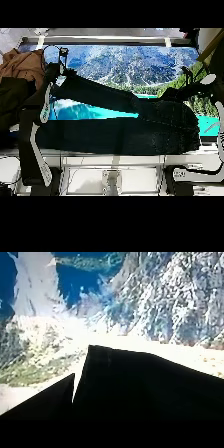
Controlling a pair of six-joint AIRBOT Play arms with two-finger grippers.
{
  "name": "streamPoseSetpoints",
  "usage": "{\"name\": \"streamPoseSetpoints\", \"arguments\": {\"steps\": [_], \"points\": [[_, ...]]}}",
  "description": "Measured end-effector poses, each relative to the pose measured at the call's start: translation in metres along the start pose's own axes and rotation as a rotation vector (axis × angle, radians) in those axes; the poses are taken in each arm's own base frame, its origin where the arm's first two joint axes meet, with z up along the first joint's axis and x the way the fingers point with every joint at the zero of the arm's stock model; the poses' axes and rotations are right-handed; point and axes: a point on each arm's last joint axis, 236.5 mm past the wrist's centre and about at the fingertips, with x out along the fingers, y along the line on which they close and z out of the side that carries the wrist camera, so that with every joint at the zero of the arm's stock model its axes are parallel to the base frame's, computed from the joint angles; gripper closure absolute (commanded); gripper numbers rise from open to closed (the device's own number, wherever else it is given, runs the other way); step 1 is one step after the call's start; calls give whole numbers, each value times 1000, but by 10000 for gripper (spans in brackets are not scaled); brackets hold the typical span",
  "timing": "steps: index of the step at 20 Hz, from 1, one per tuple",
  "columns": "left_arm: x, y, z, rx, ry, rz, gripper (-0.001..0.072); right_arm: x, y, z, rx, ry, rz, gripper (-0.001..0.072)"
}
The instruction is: Fold the clothes and pants, and hang the long-sleeved shirts on hangers.
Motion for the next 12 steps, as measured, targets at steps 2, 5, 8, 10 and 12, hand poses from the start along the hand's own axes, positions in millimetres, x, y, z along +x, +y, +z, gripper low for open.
{"name": "streamPoseSetpoints", "arguments": {"steps": [2,5,8,10,12], "points": [[5,-2,-5,6,8,1,317,0,0,0,0,0,0,219],[10,-5,-8,5,10,-4,647,0,0,0,0,0,0,220],[11,-6,-7,3,7,-7,691,0,0,0,0,0,0,220],[7,-6,-3,0,-4,-7,691,0,0,0,0,1,-1,231],[-7,0,12,4,-33,4,691,-1,-1,0,-3,1,-5,328]]}}
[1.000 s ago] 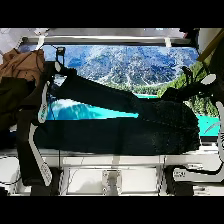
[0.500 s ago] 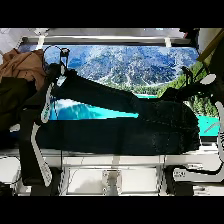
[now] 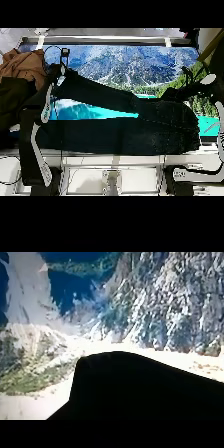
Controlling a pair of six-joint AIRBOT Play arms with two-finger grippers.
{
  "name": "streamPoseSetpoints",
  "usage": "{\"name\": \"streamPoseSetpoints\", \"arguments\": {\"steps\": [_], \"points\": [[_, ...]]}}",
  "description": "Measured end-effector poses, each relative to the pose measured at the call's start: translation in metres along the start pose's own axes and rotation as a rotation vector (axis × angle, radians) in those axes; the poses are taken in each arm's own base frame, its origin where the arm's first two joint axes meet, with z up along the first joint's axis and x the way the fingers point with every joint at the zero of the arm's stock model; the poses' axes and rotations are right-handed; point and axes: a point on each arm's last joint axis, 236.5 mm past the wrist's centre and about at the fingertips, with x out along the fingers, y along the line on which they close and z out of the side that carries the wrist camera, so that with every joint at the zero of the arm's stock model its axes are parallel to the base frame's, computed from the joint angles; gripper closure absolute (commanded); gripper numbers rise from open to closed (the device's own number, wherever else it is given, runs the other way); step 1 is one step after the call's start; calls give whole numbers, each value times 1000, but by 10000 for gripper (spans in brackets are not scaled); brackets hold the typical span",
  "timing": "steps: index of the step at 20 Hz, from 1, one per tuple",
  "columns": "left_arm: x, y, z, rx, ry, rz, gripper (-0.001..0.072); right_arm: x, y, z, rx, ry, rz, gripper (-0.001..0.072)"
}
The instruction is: Fold the clothes and pants, and hang the long-sleeved shirts on hangers.
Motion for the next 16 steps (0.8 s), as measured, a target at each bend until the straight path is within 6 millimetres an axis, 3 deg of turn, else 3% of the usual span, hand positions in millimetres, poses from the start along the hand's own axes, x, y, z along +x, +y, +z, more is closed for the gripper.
{"name": "streamPoseSetpoints", "arguments": {"steps": [3,6,8,10,12,16], "points": [[-46,21,39,23,-67,49,692,-11,-6,-2,-24,-3,-42,327],[-120,52,77,36,-135,117,692,-40,-17,-10,-38,-13,-98,327],[-171,72,82,25,-143,152,692,-69,-25,-13,-27,-55,-134,327],[-210,89,56,8,-83,176,692,-102,-37,-16,-8,-115,-178,327],[-233,96,7,-8,9,181,692,-127,-47,-23,18,-156,-211,327],[-241,93,-119,-35,205,170,692,-148,-65,-43,70,-160,-241,327]]}}
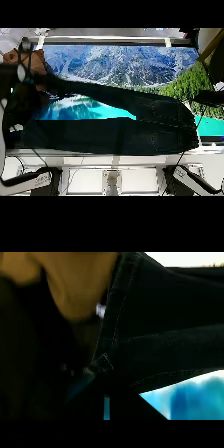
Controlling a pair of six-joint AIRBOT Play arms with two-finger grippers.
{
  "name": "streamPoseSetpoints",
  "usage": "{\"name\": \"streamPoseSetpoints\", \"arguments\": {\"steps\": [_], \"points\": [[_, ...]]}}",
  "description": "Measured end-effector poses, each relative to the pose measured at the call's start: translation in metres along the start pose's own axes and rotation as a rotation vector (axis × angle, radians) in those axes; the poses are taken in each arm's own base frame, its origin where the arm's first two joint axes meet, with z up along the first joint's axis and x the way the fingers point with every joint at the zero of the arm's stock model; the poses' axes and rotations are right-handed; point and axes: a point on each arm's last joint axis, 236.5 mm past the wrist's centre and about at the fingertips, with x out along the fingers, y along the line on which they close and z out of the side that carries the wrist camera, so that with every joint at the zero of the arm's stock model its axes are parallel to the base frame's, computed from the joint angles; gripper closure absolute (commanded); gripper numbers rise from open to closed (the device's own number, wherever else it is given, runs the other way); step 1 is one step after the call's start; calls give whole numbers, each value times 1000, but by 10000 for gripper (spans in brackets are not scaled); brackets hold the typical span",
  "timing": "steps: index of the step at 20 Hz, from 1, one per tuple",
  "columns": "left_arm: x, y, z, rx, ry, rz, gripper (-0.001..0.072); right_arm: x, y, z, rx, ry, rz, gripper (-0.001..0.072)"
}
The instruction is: Fold the clothes and pants, and hang the long-sleeved shirts on hangers.
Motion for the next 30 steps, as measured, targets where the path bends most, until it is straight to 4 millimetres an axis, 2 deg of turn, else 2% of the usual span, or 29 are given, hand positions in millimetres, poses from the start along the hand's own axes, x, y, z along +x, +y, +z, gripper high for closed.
{"name": "streamPoseSetpoints", "arguments": {"steps": [2,3,4,5,6,8,12,14,15,18,21,25,28,29,30], "points": [[20,1,-57,-40,92,-2,691,1,-5,-6,13,10,-2,326],[27,4,-76,-69,118,1,630,2,-7,-8,18,14,0,326],[34,7,-91,-106,141,6,324,3,-8,-9,22,17,-1,325],[37,11,-99,-142,152,14,-6,4,-9,-10,24,21,0,291],[38,16,-101,-181,145,23,-6,4,-9,-10,25,21,1,235],[33,28,-83,-253,93,38,-5,5,-11,-12,27,24,0,216],[10,58,-4,-405,-95,25,2,6,-13,-8,28,7,-7,216],[19,64,14,-455,-64,-18,2,6,-17,0,28,-28,-22,216],[30,58,16,-467,-16,-65,3,5,-19,6,28,-50,-31,216],[71,22,18,-476,143,-251,3,11,-26,15,35,-80,-44,215],[108,-5,20,-468,232,-370,3,29,-34,15,56,-49,-35,215],[139,-20,21,-465,264,-423,5,65,-39,11,106,19,15,215],[151,-28,14,-459,298,-442,11,82,-41,11,133,36,35,216],[154,-32,12,-454,306,-448,118,84,-42,12,138,36,38,216],[155,-35,12,-444,308,-455,263,87,-43,13,142,34,40,216]]}}
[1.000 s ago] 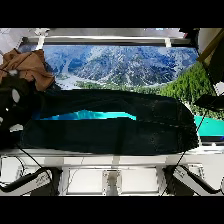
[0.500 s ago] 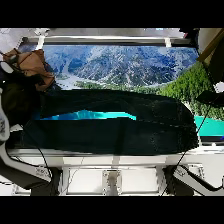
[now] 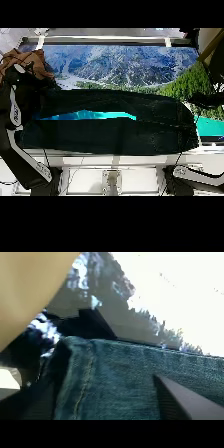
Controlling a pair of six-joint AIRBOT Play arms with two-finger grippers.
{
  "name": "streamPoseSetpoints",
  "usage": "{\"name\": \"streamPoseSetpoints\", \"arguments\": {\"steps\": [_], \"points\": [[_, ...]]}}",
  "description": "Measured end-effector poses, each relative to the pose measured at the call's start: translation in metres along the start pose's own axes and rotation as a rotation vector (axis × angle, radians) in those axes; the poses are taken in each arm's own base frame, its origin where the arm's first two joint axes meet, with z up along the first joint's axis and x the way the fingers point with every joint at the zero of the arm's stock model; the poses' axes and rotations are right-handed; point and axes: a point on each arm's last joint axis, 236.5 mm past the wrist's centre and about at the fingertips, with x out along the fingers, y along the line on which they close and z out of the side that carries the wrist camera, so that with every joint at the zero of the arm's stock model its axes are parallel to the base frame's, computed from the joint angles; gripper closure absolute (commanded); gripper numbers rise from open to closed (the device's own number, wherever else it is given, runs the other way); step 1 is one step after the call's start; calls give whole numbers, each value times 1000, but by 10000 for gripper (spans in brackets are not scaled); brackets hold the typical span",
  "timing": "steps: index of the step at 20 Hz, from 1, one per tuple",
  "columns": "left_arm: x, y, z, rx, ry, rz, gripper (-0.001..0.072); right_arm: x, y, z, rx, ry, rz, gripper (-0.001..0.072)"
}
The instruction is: Fold the clothes and pants, and hang the long-sleeved shirts on hangers.
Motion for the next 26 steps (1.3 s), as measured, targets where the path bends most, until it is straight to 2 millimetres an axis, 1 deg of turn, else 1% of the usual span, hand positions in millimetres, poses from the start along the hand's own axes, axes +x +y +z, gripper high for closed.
{"name": "streamPoseSetpoints", "arguments": {"steps": [1,2,4,6,8,10,11,13,15,18,20,23,26], "points": [[2,-3,-1,11,5,-5,537,2,-1,0,3,0,1,216],[4,-6,-2,24,11,-7,687,3,-1,1,4,0,1,216],[7,-14,-3,61,18,-13,691,4,-4,0,2,4,-9,216],[9,-20,-4,89,21,-16,691,4,-11,1,19,0,-23,216],[6,-23,-1,104,13,-16,691,3,-28,3,89,-18,-33,216],[1,-26,3,117,-1,-14,691,7,-40,2,186,-24,13,215],[-2,-27,4,121,-8,-14,691,12,-43,0,223,-13,44,215],[-8,-28,7,128,-20,-13,691,28,-47,-3,270,7,106,215],[-12,-30,9,131,-26,-13,691,46,-44,-3,290,24,166,215],[-15,-31,8,126,-24,-14,691,69,-47,-1,312,40,208,215],[-15,-32,6,126,-15,-15,691,78,-51,0,314,47,212,216],[-15,-32,4,125,-6,-16,690,83,-59,0,302,61,193,216],[-15,-33,3,125,-2,-17,691,88,-56,-12,285,119,213,216]]}}
